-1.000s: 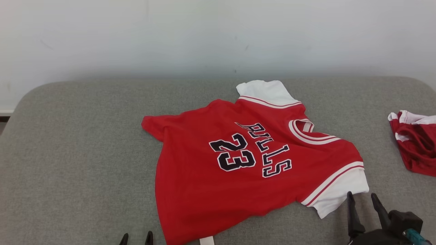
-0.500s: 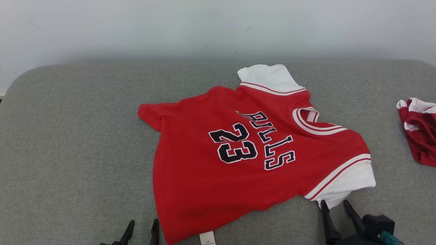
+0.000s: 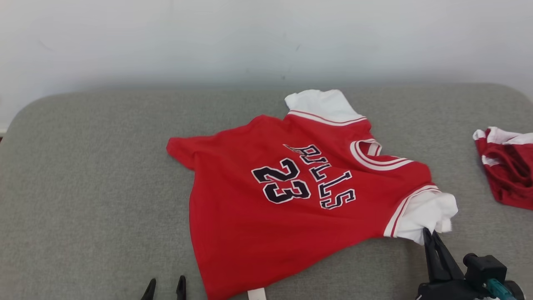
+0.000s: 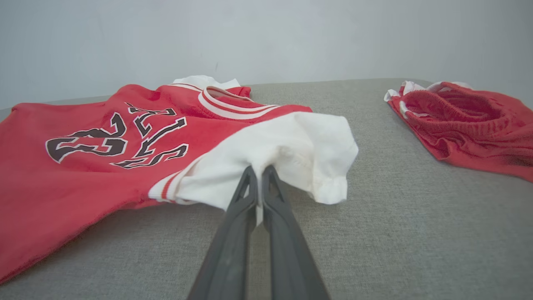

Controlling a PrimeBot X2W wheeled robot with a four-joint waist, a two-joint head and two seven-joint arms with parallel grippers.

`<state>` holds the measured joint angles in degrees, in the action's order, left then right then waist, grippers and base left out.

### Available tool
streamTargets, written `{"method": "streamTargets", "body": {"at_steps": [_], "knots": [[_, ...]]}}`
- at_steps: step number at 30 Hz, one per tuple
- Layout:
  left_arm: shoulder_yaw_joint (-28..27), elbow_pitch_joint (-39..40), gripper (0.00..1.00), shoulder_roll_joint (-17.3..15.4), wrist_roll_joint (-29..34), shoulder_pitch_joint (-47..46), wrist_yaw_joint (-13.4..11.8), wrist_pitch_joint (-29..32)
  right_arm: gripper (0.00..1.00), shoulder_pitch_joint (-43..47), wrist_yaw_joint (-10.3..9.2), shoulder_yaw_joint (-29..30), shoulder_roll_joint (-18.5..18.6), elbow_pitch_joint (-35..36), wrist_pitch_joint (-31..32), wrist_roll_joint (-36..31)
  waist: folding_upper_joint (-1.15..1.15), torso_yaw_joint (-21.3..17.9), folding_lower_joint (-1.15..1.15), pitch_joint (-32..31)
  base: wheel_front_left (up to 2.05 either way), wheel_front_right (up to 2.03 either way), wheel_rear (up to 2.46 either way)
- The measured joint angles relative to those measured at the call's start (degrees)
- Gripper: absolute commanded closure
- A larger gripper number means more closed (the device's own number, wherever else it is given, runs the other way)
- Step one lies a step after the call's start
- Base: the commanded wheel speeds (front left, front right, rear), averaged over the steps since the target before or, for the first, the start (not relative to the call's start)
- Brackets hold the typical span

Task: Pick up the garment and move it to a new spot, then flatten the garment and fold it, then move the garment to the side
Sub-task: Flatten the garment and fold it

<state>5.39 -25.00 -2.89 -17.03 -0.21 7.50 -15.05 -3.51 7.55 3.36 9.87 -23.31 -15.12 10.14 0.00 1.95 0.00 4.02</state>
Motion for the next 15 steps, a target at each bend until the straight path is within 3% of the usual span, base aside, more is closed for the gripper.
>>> {"method": "streamTargets", "body": {"at_steps": [6,7,8,9,15], "knots": [[-0.65,0.02,0.0,0.01,-0.22,1.24,0.0,0.0,1.0,3.42,0.01,-0.2,0.42,7.11,0.0,-4.11,0.0,-1.94,0.0,-2.11,0.0,0.0,0.0],[-0.81,0.07,0.0,-0.01,-0.29,1.26,0.0,0.0,0.89,4.02,0.0,0.02,0.31,8.04,0.0,-4.47,0.0,-2.42,-0.01,-2.37,0.0,0.0,0.0],[-0.8,0.09,0.0,-0.01,-0.32,1.29,0.0,0.0,0.16,4.67,0.0,0.16,0.25,8.49,-0.01,-4.86,0.0,-2.89,0.0,-2.62,0.0,0.0,0.0],[-0.77,0.1,0.0,0.01,-0.36,1.31,0.0,0.0,0.0,5.32,0.0,0.18,0.21,8.67,0.0,-5.38,0.0,-3.34,0.0,-2.85,0.0,0.0,0.0],[-1.38,0.05,0.0,0.04,-0.01,1.33,-0.05,0.0,0.0,6.72,0.0,0.49,-1.96,10.63,0.0,-4.95,0.0,-5.27,-0.01,-3.62,0.0,0.0,0.0]]}}
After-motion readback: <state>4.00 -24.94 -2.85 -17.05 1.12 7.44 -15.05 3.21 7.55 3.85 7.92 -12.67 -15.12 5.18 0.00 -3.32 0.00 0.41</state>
